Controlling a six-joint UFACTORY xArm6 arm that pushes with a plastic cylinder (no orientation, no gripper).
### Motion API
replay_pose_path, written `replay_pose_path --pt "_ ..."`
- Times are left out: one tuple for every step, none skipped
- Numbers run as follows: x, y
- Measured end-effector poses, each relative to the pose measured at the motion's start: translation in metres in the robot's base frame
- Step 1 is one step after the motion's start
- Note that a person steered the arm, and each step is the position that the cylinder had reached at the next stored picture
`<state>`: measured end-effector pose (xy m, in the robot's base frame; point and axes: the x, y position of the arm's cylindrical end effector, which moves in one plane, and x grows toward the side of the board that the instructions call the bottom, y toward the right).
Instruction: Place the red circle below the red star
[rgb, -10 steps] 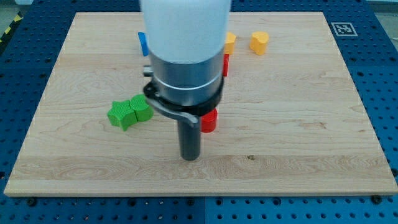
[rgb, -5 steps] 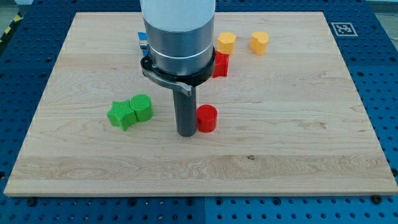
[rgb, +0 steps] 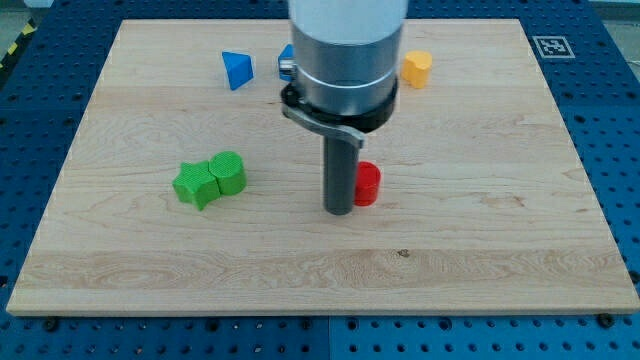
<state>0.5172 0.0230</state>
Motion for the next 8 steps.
replay_pose_path --pt "0.0 0.012" --pt "0.001 0.019" --pt "0.01 0.037" --pt "0.012 0.048" --pt "0.01 0.048" --pt "-0.004 0.046" --pt "-0.022 0.046" --pt "-0.041 0.046"
